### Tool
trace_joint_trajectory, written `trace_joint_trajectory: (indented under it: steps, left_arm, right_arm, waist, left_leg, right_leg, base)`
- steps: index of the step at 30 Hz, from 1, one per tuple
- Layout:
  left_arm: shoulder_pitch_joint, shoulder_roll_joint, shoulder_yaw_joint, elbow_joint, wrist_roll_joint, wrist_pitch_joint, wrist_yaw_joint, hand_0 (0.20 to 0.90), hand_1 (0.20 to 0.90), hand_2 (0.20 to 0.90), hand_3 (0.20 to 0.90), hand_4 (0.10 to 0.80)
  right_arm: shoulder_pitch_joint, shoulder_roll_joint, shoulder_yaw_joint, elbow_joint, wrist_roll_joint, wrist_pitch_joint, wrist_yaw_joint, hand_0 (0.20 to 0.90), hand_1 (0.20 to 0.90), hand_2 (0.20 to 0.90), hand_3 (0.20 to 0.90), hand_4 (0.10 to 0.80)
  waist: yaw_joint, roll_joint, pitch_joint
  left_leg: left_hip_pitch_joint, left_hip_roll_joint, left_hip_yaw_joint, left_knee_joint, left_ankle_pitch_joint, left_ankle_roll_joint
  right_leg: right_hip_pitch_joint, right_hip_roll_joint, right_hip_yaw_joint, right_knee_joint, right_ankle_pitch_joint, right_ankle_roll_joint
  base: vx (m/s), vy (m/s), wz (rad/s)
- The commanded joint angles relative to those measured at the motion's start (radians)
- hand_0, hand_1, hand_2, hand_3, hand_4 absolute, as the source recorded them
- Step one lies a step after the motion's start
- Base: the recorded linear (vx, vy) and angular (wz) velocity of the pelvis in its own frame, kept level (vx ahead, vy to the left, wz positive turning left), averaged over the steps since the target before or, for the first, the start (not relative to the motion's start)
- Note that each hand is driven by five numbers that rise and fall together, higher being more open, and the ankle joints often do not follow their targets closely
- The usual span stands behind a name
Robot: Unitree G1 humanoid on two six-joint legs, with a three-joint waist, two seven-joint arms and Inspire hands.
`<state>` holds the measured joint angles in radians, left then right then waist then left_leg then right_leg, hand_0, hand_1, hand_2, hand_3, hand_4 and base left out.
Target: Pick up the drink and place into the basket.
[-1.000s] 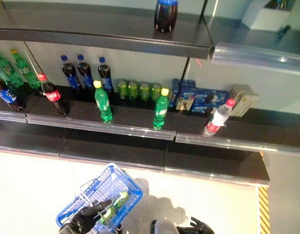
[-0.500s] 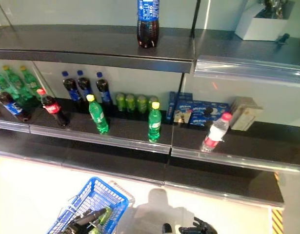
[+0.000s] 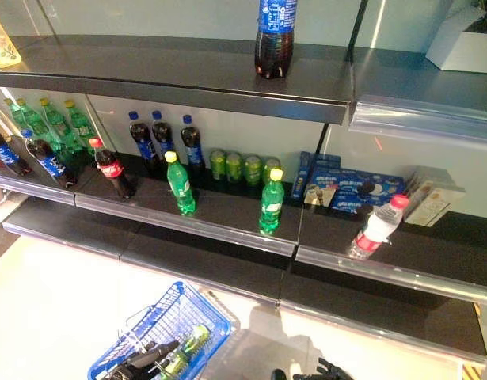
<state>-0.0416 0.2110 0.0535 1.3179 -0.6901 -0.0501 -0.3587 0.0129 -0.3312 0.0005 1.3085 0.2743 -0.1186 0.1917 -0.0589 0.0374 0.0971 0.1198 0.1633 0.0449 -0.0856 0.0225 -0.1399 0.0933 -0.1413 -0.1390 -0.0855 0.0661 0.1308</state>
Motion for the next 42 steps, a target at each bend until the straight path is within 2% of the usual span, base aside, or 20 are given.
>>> trace_joint_trajectory:
  steps: [1, 8, 10, 13, 16, 17, 19, 22, 24, 28, 31, 36, 40, 42]
  left_arm:
    - [-0.043, 0.095, 0.038, 0.001, -0.023, -0.065, -0.049, 0.300, 0.300, 0.300, 0.200, 0.100]
    - [-0.035, 0.101, 0.053, -0.014, -0.048, -0.075, -0.054, 0.300, 0.300, 0.300, 0.200, 0.100]
    - [-0.048, 0.091, 0.034, -0.024, -0.066, -0.083, -0.044, 0.300, 0.300, 0.300, 0.200, 0.100]
    - [-0.073, 0.083, 0.013, -0.034, -0.072, -0.083, -0.022, 0.300, 0.300, 0.300, 0.200, 0.100]
    - [-0.127, 0.079, -0.017, -0.053, -0.089, -0.082, -0.015, 0.300, 0.300, 0.300, 0.200, 0.100]
    - [-0.166, 0.080, -0.041, -0.056, -0.134, -0.091, -0.022, 0.300, 0.300, 0.300, 0.200, 0.100]
    - [-0.188, 0.080, -0.053, -0.061, -0.169, -0.091, -0.021, 0.300, 0.300, 0.300, 0.200, 0.100]
    - [-0.229, 0.081, -0.081, -0.095, -0.232, -0.094, -0.005, 0.300, 0.300, 0.300, 0.200, 0.100]
    - [-0.265, 0.084, -0.109, -0.121, -0.271, -0.100, 0.026, 0.300, 0.300, 0.300, 0.200, 0.100]
    - [-0.284, 0.098, -0.121, -0.148, -0.308, -0.101, 0.046, 0.300, 0.300, 0.300, 0.200, 0.100]
    - [-0.287, 0.107, -0.124, -0.179, -0.318, -0.098, 0.066, 0.300, 0.300, 0.300, 0.200, 0.100]
    - [-0.273, 0.114, -0.121, -0.242, -0.327, -0.092, 0.114, 0.300, 0.300, 0.300, 0.200, 0.100]
    - [-0.253, 0.114, -0.107, -0.264, -0.329, -0.105, 0.128, 0.300, 0.300, 0.300, 0.200, 0.100]
    - [-0.251, 0.115, -0.105, -0.258, -0.326, -0.108, 0.130, 0.300, 0.300, 0.300, 0.200, 0.100]
  right_arm:
    - [-0.047, 0.007, -0.035, 0.041, -0.013, -0.031, -0.003, 0.900, 0.900, 0.900, 0.900, 0.800]
    - [-0.036, 0.009, 0.008, 0.024, -0.086, -0.021, 0.003, 0.900, 0.900, 0.900, 0.900, 0.800]
    - [-0.047, 0.017, 0.064, 0.027, -0.213, -0.029, -0.026, 0.900, 0.900, 0.900, 0.900, 0.800]
    - [-0.061, 0.028, 0.117, 0.033, -0.236, -0.024, -0.048, 0.900, 0.900, 0.900, 0.900, 0.800]
    - [-0.113, 0.023, 0.159, 0.015, -0.202, -0.017, -0.079, 0.900, 0.900, 0.900, 0.900, 0.800]
    - [-0.164, 0.008, 0.175, 0.008, -0.191, -0.027, -0.090, 0.900, 0.900, 0.900, 0.900, 0.800]
    - [-0.195, -0.001, 0.187, -0.003, -0.188, -0.039, -0.095, 0.900, 0.900, 0.900, 0.900, 0.800]
    - [-0.256, -0.015, 0.219, -0.058, -0.141, -0.095, -0.111, 0.900, 0.900, 0.900, 0.900, 0.800]
    - [-0.306, -0.017, 0.230, -0.126, -0.079, -0.165, -0.118, 0.900, 0.900, 0.900, 0.900, 0.800]
    - [-0.330, -0.024, 0.249, -0.266, -0.069, -0.262, -0.129, 0.900, 0.900, 0.900, 0.900, 0.800]
    - [-0.342, -0.035, 0.282, -0.401, -0.092, -0.280, -0.145, 0.900, 0.900, 0.900, 0.900, 0.800]
    - [-0.357, -0.056, 0.342, -0.688, -0.124, -0.225, -0.187, 0.900, 0.900, 0.900, 0.900, 0.800]
    - [-0.369, -0.091, 0.362, -0.914, -0.237, -0.251, -0.247, 0.900, 0.900, 0.900, 0.900, 0.800]
    - [-0.378, -0.106, 0.359, -0.957, -0.245, -0.252, -0.256, 0.900, 0.900, 0.900, 0.900, 0.800]
  waist:
    - [0.016, -0.026, -0.021]
    - [0.023, -0.039, -0.006]
    - [0.029, -0.039, 0.014]
    - [0.032, -0.037, 0.041]
    - [0.032, -0.034, 0.100]
    - [0.032, -0.027, 0.145]
    - [0.033, -0.023, 0.172]
    - [0.043, -0.023, 0.240]
    - [0.048, -0.032, 0.291]
    - [0.044, -0.042, 0.314]
    - [0.045, -0.053, 0.313]
    - [0.050, -0.071, 0.305]
    - [0.049, -0.089, 0.299]
    - [0.049, -0.091, 0.298]
  left_leg:
    - [0.001, 0.005, 0.032, -0.002, -0.008, 0.043]
    - [-0.029, 0.005, 0.039, -0.002, -0.003, 0.038]
    - [-0.078, 0.010, 0.042, -0.002, 0.017, 0.035]
    - [-0.127, 0.008, 0.035, -0.002, 0.040, 0.033]
    - [-0.198, -0.004, 0.018, -0.002, 0.064, 0.034]
    - [-0.242, -0.014, 0.001, -0.002, 0.073, 0.040]
    - [-0.267, -0.018, -0.010, -0.002, 0.077, 0.043]
    - [-0.330, -0.019, -0.020, 0.002, 0.104, 0.047]
    - [-0.424, -0.017, -0.039, 0.099, 0.097, 0.042]
    - [-0.530, -0.018, -0.081, 0.253, 0.053, 0.038]
    - [-0.568, -0.018, -0.091, 0.299, 0.031, 0.041]
    - [-0.592, -0.023, -0.104, 0.336, 0.011, 0.049]
    - [-0.577, -0.021, -0.105, 0.319, 0.008, 0.057]
    - [-0.575, -0.020, -0.107, 0.316, 0.009, 0.058]
  right_leg:
    - [-0.006, -0.053, -0.006, 0.047, -0.029, 0.004]
    - [-0.016, -0.047, -0.008, 0.008, -0.001, 0.009]
    - [-0.059, -0.044, -0.002, -0.002, 0.015, 0.007]
    - [-0.102, -0.040, 0.004, -0.002, 0.030, 0.007]
    - [-0.169, -0.041, 0.010, -0.002, 0.051, 0.008]
    - [-0.216, -0.039, 0.019, -0.002, 0.065, 0.004]
    - [-0.244, -0.042, 0.022, 0.007, 0.070, 0.001]
    - [-0.326, -0.052, 0.029, 0.076, 0.059, -0.004]
    - [-0.412, -0.062, 0.037, 0.185, 0.026, -0.012]
    - [-0.507, -0.070, 0.058, 0.317, -0.030, -0.018]
    - [-0.549, -0.070, 0.060, 0.364, -0.051, -0.021]
    - [-0.575, -0.065, 0.064, 0.405, -0.069, -0.022]
    - [-0.562, -0.055, 0.059, 0.386, -0.066, -0.019]
    - [-0.558, -0.053, 0.059, 0.382, -0.065, -0.019]
  base:
    - [0.030, 0.010, 0.07]
    - [0.007, 0.002, 0.03]
    - [-0.163, -0.001, -0.02]
    - [-0.185, -0.018, -0.01]
    - [-0.288, 0.009, 0.12]
    - [-0.286, 0.076, 0.13]
    - [-0.217, 0.077, 0.03]
    - [-0.242, 0.055, 0.03]
    - [-0.333, 0.005, -0.03]
    - [-0.178, -0.030, 0.06]
    - [-0.108, -0.054, 0.07]
    - [-0.045, -0.051, 0.11]
    - [-0.028, -0.076, 0.05]
    - [0.003, -0.021, 0.04]
